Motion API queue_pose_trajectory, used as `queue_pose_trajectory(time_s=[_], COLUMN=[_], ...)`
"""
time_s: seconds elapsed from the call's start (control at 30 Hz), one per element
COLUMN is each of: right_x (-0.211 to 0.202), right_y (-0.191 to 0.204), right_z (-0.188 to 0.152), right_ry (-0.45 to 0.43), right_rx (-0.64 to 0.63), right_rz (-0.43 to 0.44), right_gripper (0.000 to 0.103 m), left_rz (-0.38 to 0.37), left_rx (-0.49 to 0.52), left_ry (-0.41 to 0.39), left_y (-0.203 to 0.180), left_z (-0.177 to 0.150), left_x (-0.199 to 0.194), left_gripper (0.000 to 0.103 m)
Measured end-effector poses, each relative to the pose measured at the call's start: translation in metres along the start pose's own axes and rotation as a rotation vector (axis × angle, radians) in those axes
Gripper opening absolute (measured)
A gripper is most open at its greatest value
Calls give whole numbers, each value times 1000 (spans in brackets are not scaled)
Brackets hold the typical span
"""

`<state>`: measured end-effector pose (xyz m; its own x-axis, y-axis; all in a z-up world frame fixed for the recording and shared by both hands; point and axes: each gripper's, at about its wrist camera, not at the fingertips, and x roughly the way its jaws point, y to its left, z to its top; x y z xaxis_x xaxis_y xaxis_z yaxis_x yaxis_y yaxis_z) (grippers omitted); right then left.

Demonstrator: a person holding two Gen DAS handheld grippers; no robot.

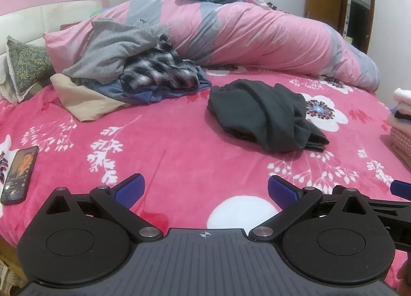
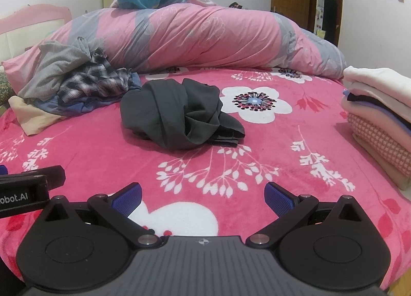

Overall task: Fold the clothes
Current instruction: 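Move both grippers toward the crumpled dark grey shorts on the bed, then grasp the waistband of the dark grey shorts with left and right grippers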

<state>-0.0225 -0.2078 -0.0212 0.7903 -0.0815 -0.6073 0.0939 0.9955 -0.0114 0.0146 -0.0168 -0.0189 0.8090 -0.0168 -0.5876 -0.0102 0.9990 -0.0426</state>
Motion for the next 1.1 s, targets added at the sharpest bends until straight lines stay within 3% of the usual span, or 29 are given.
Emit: queue_pose_trajectory(time_s=[0.43, 0.57, 0.87, 1.1], right_x=[34, 49, 99, 170], right_y=[-10, -20, -39, -12], right_z=[11, 16, 55, 105], right_ry=[14, 3, -125, -202], right_rx=[41, 66, 62, -57], right_rz=[-4, 20, 196, 322], right_gripper=[103, 103, 103, 103], left_rz=[-32, -82, -112, -146], left_rx=[7, -34, -58, -124], left_ry=[13, 5, -89, -70], left_y=[0, 6, 8, 12], left_z=[9, 14, 43, 66], left_x=[34, 53, 108, 171], left_gripper=[103, 103, 103, 97])
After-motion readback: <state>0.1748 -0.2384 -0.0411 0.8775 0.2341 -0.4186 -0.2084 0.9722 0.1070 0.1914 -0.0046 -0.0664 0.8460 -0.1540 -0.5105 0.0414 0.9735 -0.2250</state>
